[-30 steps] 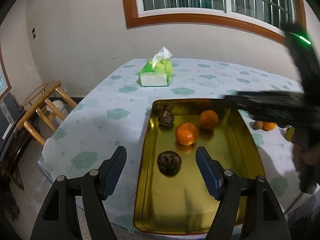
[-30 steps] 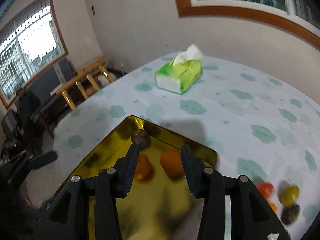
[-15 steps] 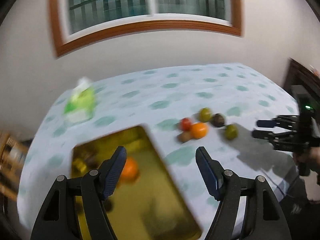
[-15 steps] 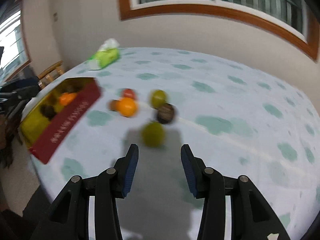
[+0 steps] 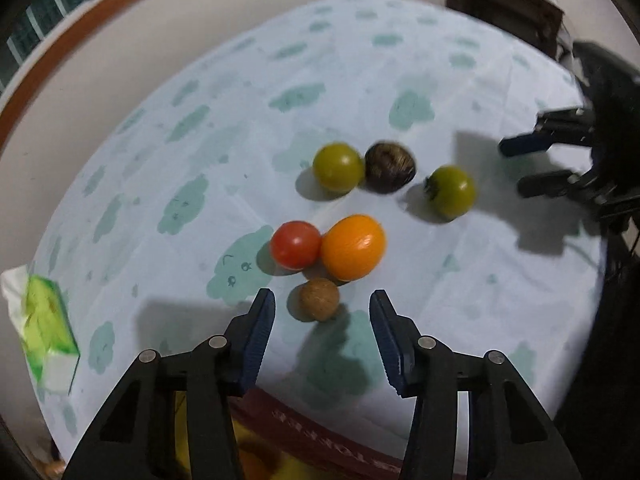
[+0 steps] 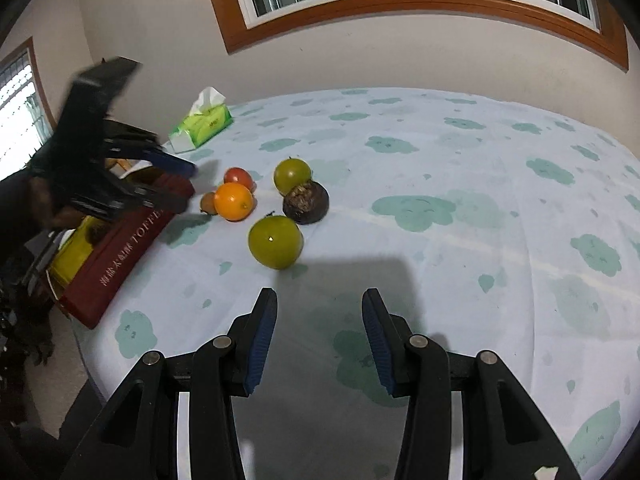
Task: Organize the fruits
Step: 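Return both grippers to the fruits and grasp the kiwi with the left gripper, then place the kiwi in the tin with the left gripper while the right gripper grasps a green lime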
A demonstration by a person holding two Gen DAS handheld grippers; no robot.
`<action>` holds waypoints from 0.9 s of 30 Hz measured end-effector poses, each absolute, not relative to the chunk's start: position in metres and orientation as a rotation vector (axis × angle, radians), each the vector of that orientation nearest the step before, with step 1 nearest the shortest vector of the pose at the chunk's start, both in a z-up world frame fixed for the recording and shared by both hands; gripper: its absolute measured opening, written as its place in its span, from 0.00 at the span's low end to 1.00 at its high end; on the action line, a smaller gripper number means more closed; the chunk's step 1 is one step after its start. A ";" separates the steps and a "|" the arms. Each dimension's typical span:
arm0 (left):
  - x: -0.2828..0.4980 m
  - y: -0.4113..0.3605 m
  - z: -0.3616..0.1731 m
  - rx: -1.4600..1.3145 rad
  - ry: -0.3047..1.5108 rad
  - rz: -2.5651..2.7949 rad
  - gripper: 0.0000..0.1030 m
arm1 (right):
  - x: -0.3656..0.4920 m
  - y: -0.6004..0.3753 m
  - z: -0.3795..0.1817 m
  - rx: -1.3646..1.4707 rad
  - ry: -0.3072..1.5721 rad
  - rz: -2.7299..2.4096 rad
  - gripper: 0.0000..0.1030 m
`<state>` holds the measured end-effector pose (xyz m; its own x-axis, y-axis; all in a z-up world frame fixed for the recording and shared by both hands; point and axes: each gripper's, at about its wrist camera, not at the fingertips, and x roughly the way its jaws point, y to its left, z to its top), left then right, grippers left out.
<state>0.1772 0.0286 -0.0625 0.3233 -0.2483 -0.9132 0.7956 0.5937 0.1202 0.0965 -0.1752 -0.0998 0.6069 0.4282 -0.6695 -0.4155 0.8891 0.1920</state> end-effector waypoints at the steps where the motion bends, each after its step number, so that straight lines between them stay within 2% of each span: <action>1: 0.182 0.027 -0.068 0.648 1.033 -0.741 0.48 | 0.097 -0.176 -0.101 0.027 0.784 0.494 0.41; 3: 0.190 0.025 -0.077 0.660 1.062 -0.752 0.47 | 0.097 -0.178 -0.101 0.040 0.783 0.499 0.41; 5: 0.194 0.025 -0.082 0.639 1.081 -0.781 0.39 | 0.097 -0.178 -0.101 0.044 0.783 0.506 0.41; 6: 0.195 0.025 -0.083 0.624 1.104 -0.794 0.25 | 0.097 -0.178 -0.101 0.045 0.785 0.507 0.41; 9: 0.196 0.023 -0.082 0.600 1.141 -0.737 0.25 | 0.097 -0.176 -0.101 0.038 0.792 0.512 0.41; 11: 0.185 0.024 -0.074 0.585 1.095 -0.696 0.25 | 0.097 -0.175 -0.099 0.047 0.794 0.526 0.42; 18: 0.130 0.043 -0.027 0.271 0.990 -0.561 0.25 | 0.110 -0.157 -0.091 0.035 0.785 0.565 0.42; 22: 0.096 0.055 -0.006 0.134 0.946 -0.499 0.25 | 0.117 -0.143 -0.090 0.005 0.780 0.594 0.51; 27: 0.070 0.074 0.006 0.075 0.914 -0.359 0.25 | 0.136 -0.124 -0.098 -0.063 0.810 0.569 0.51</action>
<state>0.0700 0.0743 0.0061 0.5558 -0.2720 -0.7855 0.3352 0.9381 -0.0876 0.1357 -0.1244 -0.0976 0.5491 0.4569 -0.6998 -0.5040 0.8490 0.1588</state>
